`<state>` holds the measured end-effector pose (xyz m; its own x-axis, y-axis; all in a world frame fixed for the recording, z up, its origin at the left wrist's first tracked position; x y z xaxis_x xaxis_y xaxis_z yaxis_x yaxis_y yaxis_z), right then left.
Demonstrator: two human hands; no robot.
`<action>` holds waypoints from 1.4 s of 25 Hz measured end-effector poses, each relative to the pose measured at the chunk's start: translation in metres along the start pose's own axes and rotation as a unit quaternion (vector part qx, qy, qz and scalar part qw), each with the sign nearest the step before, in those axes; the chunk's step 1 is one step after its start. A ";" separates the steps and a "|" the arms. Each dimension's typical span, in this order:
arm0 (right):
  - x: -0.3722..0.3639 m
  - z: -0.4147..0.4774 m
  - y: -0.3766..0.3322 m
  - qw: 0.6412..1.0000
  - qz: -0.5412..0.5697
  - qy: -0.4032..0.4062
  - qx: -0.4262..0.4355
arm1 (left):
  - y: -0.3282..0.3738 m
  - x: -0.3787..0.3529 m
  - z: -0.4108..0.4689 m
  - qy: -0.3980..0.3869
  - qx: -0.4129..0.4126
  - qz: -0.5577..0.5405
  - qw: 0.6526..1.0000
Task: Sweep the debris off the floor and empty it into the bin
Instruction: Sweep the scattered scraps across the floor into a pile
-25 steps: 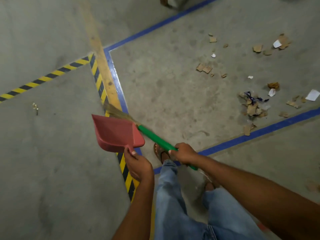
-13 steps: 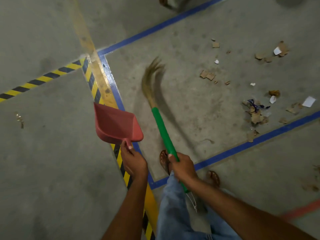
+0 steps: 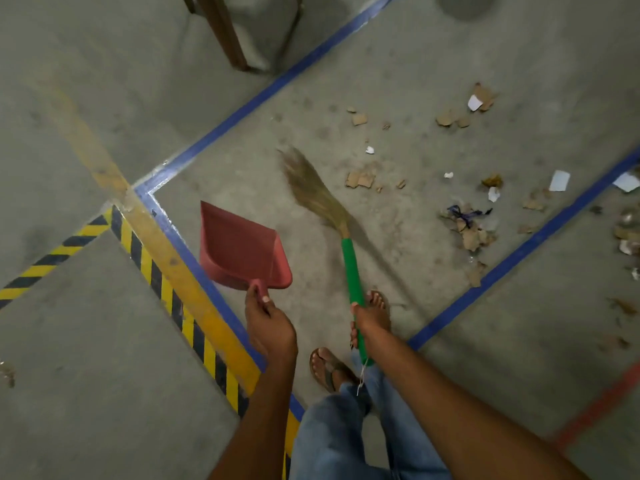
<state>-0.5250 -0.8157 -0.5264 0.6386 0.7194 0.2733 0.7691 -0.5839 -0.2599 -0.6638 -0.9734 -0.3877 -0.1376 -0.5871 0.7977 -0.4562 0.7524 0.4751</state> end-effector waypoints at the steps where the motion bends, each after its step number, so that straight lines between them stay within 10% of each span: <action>1: 0.014 0.023 0.008 0.998 -0.033 0.033 0.045 | 0.017 -0.008 -0.001 -0.004 -0.005 0.007 1.000; 10: 0.083 -0.179 -0.093 0.969 -0.144 -0.071 0.187 | 0.075 -0.006 0.015 0.046 0.008 0.010 0.999; 19: -0.139 -0.091 -0.203 0.918 -0.335 -0.145 0.154 | 0.023 0.047 0.106 0.089 0.056 0.006 0.994; 27: -0.180 -0.049 -0.241 0.999 0.036 -0.022 0.019 | 0.075 0.018 0.191 -0.006 -0.001 0.010 1.000; 35: -0.150 -0.194 -0.213 0.992 0.062 -0.003 0.106 | 0.137 0.018 0.228 -0.024 -0.072 0.037 0.996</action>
<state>-0.7796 -0.8721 -0.3324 0.7276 0.6496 0.2207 0.6607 -0.5770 -0.4801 -0.9290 -0.9490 -0.3925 -0.2086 -0.5399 0.8154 -0.3131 0.8268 0.4674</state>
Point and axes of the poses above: each hand's wrist, its own z-axis towards the middle knuckle, its own x-axis out of the back of the hand, y = z × x, the point moved 3 cm from there along z, towards the middle knuckle, and after that the axes turned 11 degrees about z, right-handed, at the moved point
